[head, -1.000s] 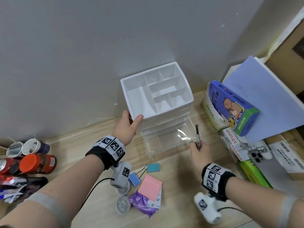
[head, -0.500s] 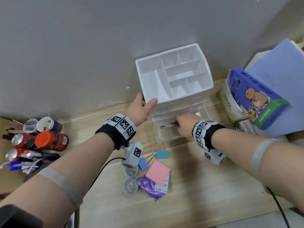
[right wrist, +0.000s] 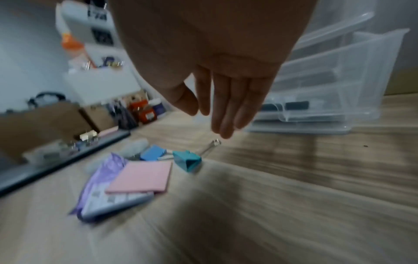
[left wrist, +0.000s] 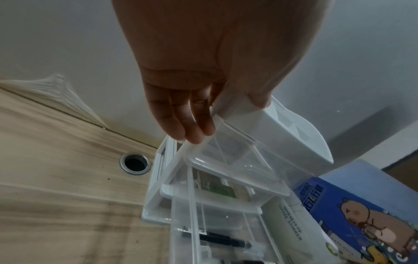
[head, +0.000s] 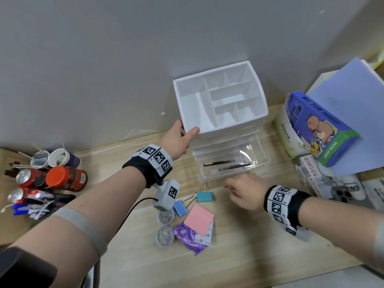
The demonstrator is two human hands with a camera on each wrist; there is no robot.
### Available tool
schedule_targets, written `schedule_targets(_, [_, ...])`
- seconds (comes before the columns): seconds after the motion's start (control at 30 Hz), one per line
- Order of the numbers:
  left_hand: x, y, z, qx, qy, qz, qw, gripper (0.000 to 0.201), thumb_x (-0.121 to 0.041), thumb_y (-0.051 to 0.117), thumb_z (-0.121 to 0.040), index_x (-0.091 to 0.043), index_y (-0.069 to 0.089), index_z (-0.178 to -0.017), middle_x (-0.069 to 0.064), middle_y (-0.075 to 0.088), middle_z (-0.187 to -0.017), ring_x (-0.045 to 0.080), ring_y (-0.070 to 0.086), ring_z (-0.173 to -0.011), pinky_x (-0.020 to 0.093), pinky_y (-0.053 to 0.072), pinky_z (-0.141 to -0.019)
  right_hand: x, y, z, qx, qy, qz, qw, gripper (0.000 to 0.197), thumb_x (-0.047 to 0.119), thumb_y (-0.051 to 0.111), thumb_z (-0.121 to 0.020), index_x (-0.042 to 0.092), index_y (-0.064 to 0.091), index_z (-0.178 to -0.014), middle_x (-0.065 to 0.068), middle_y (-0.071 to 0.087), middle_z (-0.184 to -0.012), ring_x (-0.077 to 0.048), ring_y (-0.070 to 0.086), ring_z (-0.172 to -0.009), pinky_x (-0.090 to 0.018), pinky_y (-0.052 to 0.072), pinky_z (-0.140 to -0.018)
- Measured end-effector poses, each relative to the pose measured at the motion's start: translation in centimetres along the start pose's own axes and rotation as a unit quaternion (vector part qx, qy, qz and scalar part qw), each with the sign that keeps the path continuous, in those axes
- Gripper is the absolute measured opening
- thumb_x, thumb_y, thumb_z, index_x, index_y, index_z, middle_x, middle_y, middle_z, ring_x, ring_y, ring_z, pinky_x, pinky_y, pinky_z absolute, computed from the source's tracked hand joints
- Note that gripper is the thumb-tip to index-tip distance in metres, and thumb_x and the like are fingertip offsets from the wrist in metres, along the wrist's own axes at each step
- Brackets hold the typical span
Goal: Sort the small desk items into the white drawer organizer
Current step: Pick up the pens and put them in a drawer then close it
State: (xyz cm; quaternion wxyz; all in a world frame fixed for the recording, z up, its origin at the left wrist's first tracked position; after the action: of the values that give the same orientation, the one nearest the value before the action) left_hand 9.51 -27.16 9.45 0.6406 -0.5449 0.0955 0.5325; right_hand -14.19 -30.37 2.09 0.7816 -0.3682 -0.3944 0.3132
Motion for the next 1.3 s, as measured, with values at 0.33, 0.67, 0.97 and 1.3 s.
schedule_targets(0.33, [0.0, -0.5, -0.5, 0.016, 0.027, -0.024, 0.999, 0.042, -0.053, 0.048, -0.094, -0.025, 0.051, -0.124, 0.003, 0.065, -0.072, 0.017, 0.062, -0.061, 0.043, 0.06, -0.073, -1.9, -1.8, -4.5, -0.033, 0.087, -0.03, 0.995, 0.047, 0.023, 0.05, -0.087, 0.017, 0.051, -0.134, -0.009, 0.064, -0.128, -0.03, 0.061, -0.112, -0.038, 0.05, -0.088])
schedule_targets(0.67, [0.4, -0.9, -1.2, 0.023, 0.036, -0.017, 0.999, 0.036, -0.047, 0.052, -0.095, -0.026, 0.054, -0.125, -0.003, 0.057, -0.057, 0.008, 0.049, -0.043, 0.016, 0.04, -0.043, -1.4, -3.4, -7.8, -0.063, 0.143, -0.151, 0.976, 0.042, 0.027, 0.063, -0.081, 0.017, 0.056, -0.12, -0.002, 0.061, -0.108, -0.025, 0.058, -0.099, -0.033, 0.047, -0.08])
schedule_targets(0.97, [0.1, -1.1, -1.3, 0.009, 0.048, -0.049, 0.998, 0.046, -0.053, 0.053, -0.093, -0.027, 0.053, -0.131, -0.013, 0.058, -0.075, 0.003, 0.051, -0.059, 0.026, 0.04, -0.055, -0.7, -5.8, -6.4, -0.178, 0.237, -0.831, 0.471, 0.029, -0.011, 0.053, -0.086, -0.001, 0.057, -0.112, -0.013, 0.069, -0.093, -0.023, 0.07, -0.086, -0.03, 0.058, -0.076])
schedule_targets(1.3, [0.0, -1.1, -1.3, 0.019, 0.053, -0.106, 0.993, 0.067, -0.071, 0.045, -0.082, -0.026, 0.05, -0.133, -0.005, 0.069, -0.112, 0.016, 0.069, -0.092, 0.042, 0.054, -0.088, 1.3, -0.8, -1.4, -0.139, 0.269, -0.807, 0.507, 0.011, -0.004, 0.056, -0.091, -0.002, 0.066, -0.096, -0.016, 0.076, -0.099, -0.022, 0.075, -0.089, -0.031, 0.058, -0.075])
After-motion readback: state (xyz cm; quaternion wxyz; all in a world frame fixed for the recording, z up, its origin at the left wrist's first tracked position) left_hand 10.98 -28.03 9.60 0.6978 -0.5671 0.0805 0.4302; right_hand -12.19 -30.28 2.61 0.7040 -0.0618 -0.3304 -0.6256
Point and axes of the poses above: each hand's wrist, its own z-axis away from the middle knuckle, its own y-axis out of the palm, x = y × z, the point moved 3 cm from there along -z, towards the middle knuckle
